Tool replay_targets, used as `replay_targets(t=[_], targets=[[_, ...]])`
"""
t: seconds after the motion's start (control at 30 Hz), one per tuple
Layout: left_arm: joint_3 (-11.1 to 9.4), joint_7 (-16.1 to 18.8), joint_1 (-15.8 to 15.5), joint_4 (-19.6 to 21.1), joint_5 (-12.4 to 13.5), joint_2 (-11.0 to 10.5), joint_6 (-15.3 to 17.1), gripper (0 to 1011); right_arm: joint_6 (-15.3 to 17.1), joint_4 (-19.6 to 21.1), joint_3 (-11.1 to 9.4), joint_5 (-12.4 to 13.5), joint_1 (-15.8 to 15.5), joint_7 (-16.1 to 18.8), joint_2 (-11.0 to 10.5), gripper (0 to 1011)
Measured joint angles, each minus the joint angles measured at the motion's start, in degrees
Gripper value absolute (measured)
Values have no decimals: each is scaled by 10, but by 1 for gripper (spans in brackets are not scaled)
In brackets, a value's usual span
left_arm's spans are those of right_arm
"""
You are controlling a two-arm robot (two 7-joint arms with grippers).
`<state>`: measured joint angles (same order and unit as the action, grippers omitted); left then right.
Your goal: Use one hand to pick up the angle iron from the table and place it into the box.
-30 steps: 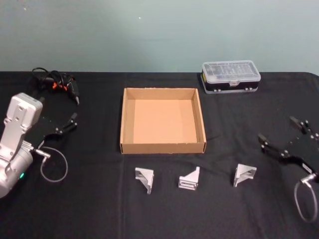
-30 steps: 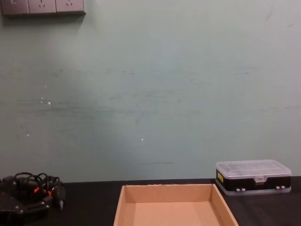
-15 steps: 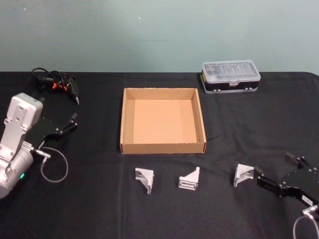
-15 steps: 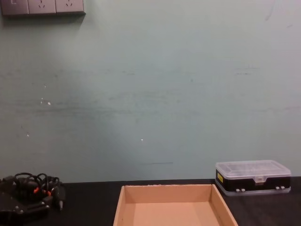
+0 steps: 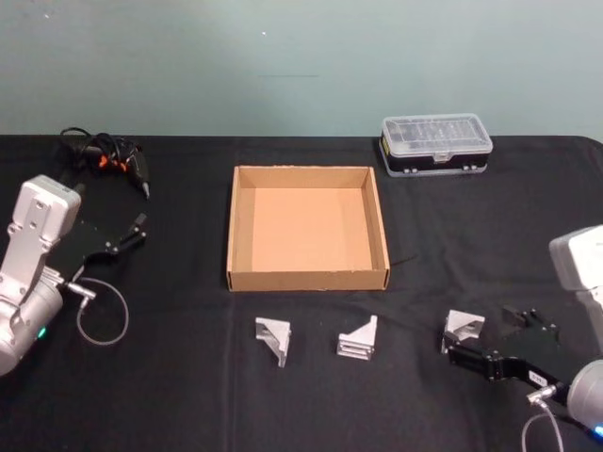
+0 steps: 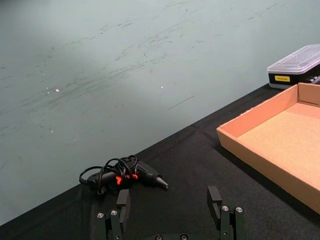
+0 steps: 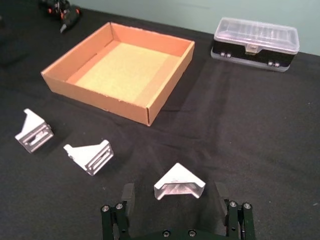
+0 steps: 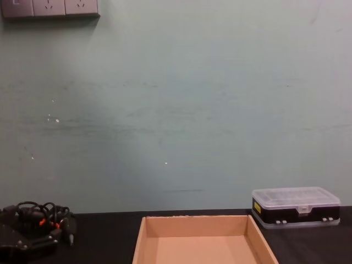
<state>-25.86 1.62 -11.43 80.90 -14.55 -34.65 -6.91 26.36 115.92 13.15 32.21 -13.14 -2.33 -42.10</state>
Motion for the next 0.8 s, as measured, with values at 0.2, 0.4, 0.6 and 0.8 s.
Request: replay_targets(t=[0.2, 0.4, 0.6, 0.8], targets=[[0, 0, 0, 0, 0, 0, 0, 1011, 32, -20, 19, -18, 29, -6, 18, 1003], [0, 0, 0, 0, 0, 0, 0, 1011, 45, -37, 29, -34, 48, -10, 35, 1003], [0, 0, 0, 0, 0, 0, 0, 1011, 47, -61, 39, -51, 68, -10, 53, 1003], [0, 0, 0, 0, 0, 0, 0, 1011, 48, -75, 42, -62, 76, -3, 64, 1003]])
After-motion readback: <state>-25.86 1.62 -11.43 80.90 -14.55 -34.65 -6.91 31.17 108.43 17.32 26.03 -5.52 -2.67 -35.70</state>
